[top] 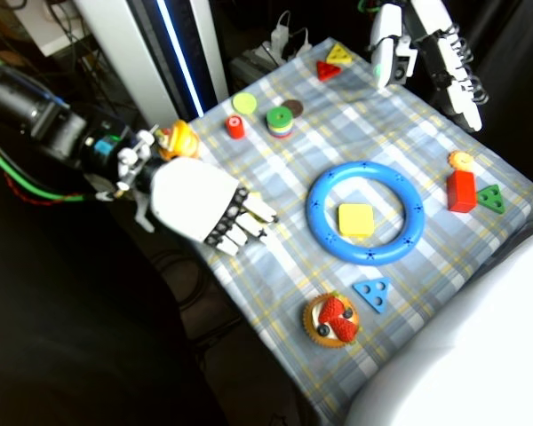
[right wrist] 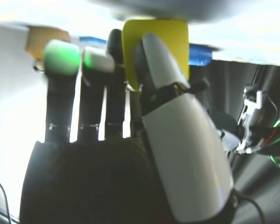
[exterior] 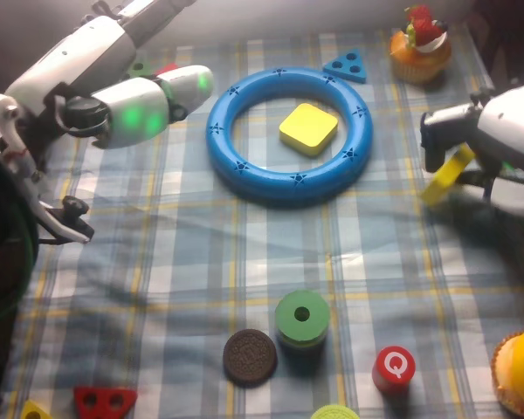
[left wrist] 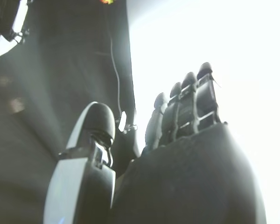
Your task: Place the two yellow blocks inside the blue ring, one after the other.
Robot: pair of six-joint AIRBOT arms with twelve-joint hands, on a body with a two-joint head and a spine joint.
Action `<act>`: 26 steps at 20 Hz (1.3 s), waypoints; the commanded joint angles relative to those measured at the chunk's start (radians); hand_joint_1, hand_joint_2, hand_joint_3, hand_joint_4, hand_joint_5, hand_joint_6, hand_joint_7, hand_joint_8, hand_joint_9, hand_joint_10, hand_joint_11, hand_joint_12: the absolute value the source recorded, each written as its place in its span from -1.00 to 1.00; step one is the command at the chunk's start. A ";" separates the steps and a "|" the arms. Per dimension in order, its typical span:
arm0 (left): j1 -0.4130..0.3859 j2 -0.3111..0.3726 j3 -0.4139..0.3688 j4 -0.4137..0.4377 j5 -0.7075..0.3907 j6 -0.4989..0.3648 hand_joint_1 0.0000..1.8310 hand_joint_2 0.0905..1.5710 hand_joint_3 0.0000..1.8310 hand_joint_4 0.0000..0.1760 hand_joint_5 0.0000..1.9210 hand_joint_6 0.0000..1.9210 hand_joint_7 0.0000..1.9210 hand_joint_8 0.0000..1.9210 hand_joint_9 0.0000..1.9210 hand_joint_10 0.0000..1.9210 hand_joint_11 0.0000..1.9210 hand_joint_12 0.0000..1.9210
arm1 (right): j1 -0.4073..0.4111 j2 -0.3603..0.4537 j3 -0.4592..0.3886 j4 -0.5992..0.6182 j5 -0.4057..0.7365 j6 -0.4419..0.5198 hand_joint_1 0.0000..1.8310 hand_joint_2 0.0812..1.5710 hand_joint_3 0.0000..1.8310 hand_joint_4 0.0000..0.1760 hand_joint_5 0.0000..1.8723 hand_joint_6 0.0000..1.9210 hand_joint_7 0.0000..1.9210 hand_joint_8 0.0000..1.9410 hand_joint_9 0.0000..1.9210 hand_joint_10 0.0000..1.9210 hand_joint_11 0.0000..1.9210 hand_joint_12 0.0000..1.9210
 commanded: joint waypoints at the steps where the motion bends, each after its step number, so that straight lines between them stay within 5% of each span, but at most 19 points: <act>1: 0.001 0.012 -0.006 0.008 -0.134 -0.006 -0.61 0.76 -1.00 -0.61 -0.93 -1.00 -1.00 -1.00 -1.00 -1.00 -1.00 -1.00 | 0.025 0.004 0.003 -0.025 0.122 0.003 0.44 0.61 -1.00 -1.00 -0.40 0.50 -0.28 0.49 -0.31 0.76 -0.44 0.96; 5: 0.045 0.032 -0.032 -0.009 -0.176 -0.006 -0.56 0.79 -0.99 -0.72 -0.92 -0.99 -1.00 -1.00 -1.00 -1.00 -1.00 -1.00 | 0.093 -0.001 0.014 -0.078 0.119 0.004 0.44 0.61 -1.00 -1.00 -0.40 0.51 -0.25 0.46 -0.32 0.73 -0.45 0.90; 6: 0.068 0.035 -0.040 -0.019 -0.200 -0.016 -0.42 0.84 -0.99 -0.52 -0.91 -0.99 -0.98 -1.00 -1.00 -1.00 -1.00 -1.00 | 0.122 -0.020 0.033 -0.094 0.110 0.008 0.45 0.60 -1.00 -1.00 -0.40 0.47 -0.24 0.46 -0.29 0.72 -0.39 0.88; 8: 0.129 0.043 -0.052 -0.044 -0.264 -0.062 -0.26 0.88 -1.00 -0.86 -0.88 -1.00 -0.96 -0.99 -1.00 -1.00 -1.00 -0.88 | 0.185 -0.072 0.077 -0.129 0.067 0.013 0.45 0.60 -1.00 -1.00 -0.38 0.40 -0.25 0.51 -0.30 0.74 -0.37 0.89; 12: 0.197 0.047 -0.056 -0.084 -0.330 -0.125 -0.10 0.85 -1.00 -0.95 -0.85 -1.00 -0.93 -0.99 -1.00 -1.00 -1.00 -1.00 | 0.265 -0.162 0.153 -0.171 -0.003 0.013 0.46 0.57 -1.00 -1.00 -0.36 0.37 -0.21 0.45 -0.22 0.68 -0.33 0.85; 15: 0.206 0.051 -0.057 -0.080 -0.337 -0.138 -0.13 0.86 -1.00 -0.90 -0.86 -1.00 -0.94 -1.00 -1.00 -1.00 -1.00 -1.00 | 0.314 -0.248 0.220 -0.207 -0.067 0.015 0.25 0.59 -1.00 -1.00 -0.30 0.43 -0.19 0.48 -0.27 0.33 -0.36 0.74; 17: 0.207 0.051 -0.056 -0.081 -0.339 -0.139 -0.10 0.85 -1.00 -1.00 -0.84 -1.00 -0.94 -1.00 -1.00 -1.00 -1.00 -1.00 | 0.333 -0.286 0.243 -0.227 -0.103 0.015 0.25 0.59 -1.00 -1.00 -0.30 0.44 -0.20 0.48 -0.26 0.27 -0.35 0.70; 18: 0.206 0.051 -0.054 -0.081 -0.338 -0.141 -0.10 0.85 -1.00 -1.00 -0.84 -1.00 -0.95 -1.00 -1.00 -1.00 -1.00 -1.00 | 0.338 -0.303 0.254 -0.236 -0.121 0.015 0.24 0.64 -1.00 -1.00 -0.44 0.59 -0.20 0.50 -0.31 0.18 -0.42 0.69; 19: 0.206 0.050 -0.052 -0.083 -0.337 -0.142 -0.13 0.85 -1.00 -1.00 -0.84 -1.00 -0.95 -1.00 -1.00 -1.00 -1.00 -1.00 | 0.342 -0.322 0.268 -0.240 -0.144 0.015 0.11 0.59 -1.00 -1.00 -0.74 -0.20 -0.49 -0.08 -0.51 0.04 -0.70 0.72; 20: 0.206 0.050 -0.051 -0.083 -0.337 -0.143 -0.15 0.85 -1.00 -1.00 -0.85 -1.00 -0.96 -1.00 -1.00 -1.00 -1.00 -1.00 | 0.342 -0.324 0.270 -0.241 -0.148 0.015 0.04 0.57 -1.00 -1.00 -0.80 -0.66 -0.58 -0.54 -0.63 -0.11 -0.90 0.75; 21: 0.206 0.049 -0.051 -0.084 -0.337 -0.145 -0.16 0.85 -1.00 -0.99 -0.85 -1.00 -0.96 -1.00 -1.00 -1.00 -1.00 -1.00 | 0.343 -0.327 0.275 -0.242 -0.158 0.015 -0.08 0.58 -1.00 -1.00 -0.92 -0.89 -0.67 -0.83 -0.72 -0.36 -0.98 0.53; 24: 0.207 0.050 -0.052 -0.086 -0.342 -0.148 -0.15 0.84 -1.00 -0.83 -0.85 -1.00 -0.96 -1.00 -1.00 -1.00 -1.00 -1.00 | 0.343 -0.326 0.278 -0.238 -0.175 0.015 -0.36 0.64 -1.00 -0.63 -1.00 -1.00 -0.99 -1.00 -0.92 -0.82 -1.00 0.00; 25: 0.208 0.050 -0.052 -0.088 -0.344 -0.152 -0.15 0.84 -1.00 -0.83 -0.85 -1.00 -0.96 -1.00 -1.00 -1.00 -1.00 -1.00 | 0.343 -0.325 0.273 -0.233 -0.175 0.015 -0.36 0.64 -1.00 -0.63 -1.00 -1.00 -0.99 -1.00 -0.92 -0.82 -1.00 0.00; 26: 0.210 0.050 -0.053 -0.088 -0.346 -0.156 -0.10 0.83 -1.00 -0.92 -0.84 -1.00 -0.96 -1.00 -1.00 -1.00 -1.00 -1.00 | 0.343 -0.311 0.258 -0.232 -0.173 0.016 -0.47 0.64 -1.00 -0.39 -1.00 -1.00 -1.00 -1.00 -0.91 -0.87 -1.00 0.08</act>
